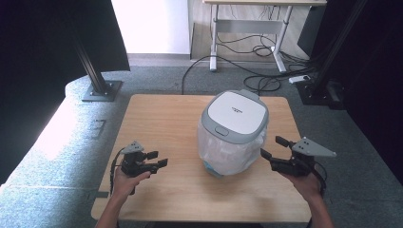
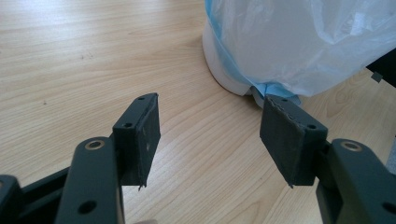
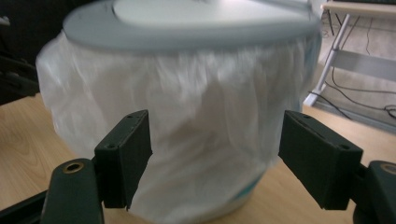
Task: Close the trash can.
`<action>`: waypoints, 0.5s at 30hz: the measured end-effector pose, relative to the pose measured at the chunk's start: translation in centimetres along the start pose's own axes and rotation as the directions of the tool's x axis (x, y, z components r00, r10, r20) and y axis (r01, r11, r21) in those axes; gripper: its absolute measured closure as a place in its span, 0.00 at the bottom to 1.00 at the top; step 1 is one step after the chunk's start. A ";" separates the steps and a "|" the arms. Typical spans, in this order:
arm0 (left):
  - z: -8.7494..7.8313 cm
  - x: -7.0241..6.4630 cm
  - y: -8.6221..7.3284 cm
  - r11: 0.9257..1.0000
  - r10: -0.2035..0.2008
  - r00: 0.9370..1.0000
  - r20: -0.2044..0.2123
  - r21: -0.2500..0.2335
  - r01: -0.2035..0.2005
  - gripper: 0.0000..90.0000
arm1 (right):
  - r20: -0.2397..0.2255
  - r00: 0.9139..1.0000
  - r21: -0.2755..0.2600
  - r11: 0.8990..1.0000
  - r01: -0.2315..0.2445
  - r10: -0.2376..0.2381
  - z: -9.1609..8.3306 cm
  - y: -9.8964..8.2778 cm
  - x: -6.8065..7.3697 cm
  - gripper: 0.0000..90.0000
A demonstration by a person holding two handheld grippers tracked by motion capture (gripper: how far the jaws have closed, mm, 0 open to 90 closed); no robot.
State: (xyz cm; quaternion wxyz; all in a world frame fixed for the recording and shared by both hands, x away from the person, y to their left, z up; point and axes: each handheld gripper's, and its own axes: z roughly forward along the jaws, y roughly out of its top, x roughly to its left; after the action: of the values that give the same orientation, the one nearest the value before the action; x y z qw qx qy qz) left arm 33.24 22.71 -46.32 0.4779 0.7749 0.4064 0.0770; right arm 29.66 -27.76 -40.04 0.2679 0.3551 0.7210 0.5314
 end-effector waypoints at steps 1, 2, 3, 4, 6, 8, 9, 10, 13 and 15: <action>-0.1 0.1 -0.1 1.000 -0.003 1.000 -0.001 0.000 0.003 0.43 | 0.005 1.000 0.014 1.000 -0.016 0.016 -0.1 -1.5 -0.1 0.27; -0.1 0.1 -0.1 1.000 -0.003 1.000 -0.001 0.000 0.003 0.43 | 0.005 1.000 0.014 1.000 -0.016 0.016 -0.1 -1.5 -0.1 0.27; -0.1 0.1 -0.1 1.000 -0.006 1.000 -0.004 -0.001 0.006 0.43 | 0.008 0.999 0.031 0.999 -0.034 0.034 -0.1 -2.9 -0.3 0.27; -0.1 0.1 -0.1 1.000 -0.006 1.000 -0.004 -0.001 0.006 0.43 | 0.012 0.999 0.042 0.998 -0.037 0.037 0.0 -3.6 -0.4 0.27; -0.1 0.1 -0.2 1.000 -0.007 1.000 -0.006 -0.001 0.007 0.42 | 0.027 0.999 0.064 0.997 -0.039 0.037 0.1 -4.7 -0.6 0.27; 0.0 0.1 -0.2 1.000 -0.002 1.000 -0.009 0.000 0.002 0.42 | 0.044 0.999 0.091 0.995 -0.031 0.027 0.3 -5.6 -0.8 0.27; 0.0 0.1 -0.2 1.000 0.002 1.000 -0.013 0.000 -0.002 0.42 | 0.050 0.998 0.103 0.994 -0.030 0.025 0.4 -6.0 -1.0 0.26; 0.0 0.1 -0.2 1.000 0.002 1.000 -0.013 0.000 -0.002 0.42 | 0.050 0.998 0.103 0.994 -0.030 0.025 0.4 -6.0 -1.0 0.26; 0.0 0.2 -0.3 1.000 0.007 1.000 -0.027 0.000 -0.007 0.42 | 0.061 0.998 0.132 0.991 -0.036 0.028 0.9 -7.2 -1.3 0.26; 0.0 0.3 -0.4 1.000 0.009 1.000 -0.029 -0.001 -0.009 0.42 | 0.060 0.998 0.132 0.990 -0.042 0.034 1.0 -7.5 -1.3 0.26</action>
State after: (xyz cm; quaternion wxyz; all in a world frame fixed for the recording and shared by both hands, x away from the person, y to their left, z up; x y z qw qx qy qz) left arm 33.23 22.94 -46.69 0.4720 0.7752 0.4099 0.0906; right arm 29.56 -29.61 -47.47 0.2541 0.4011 0.7399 0.4766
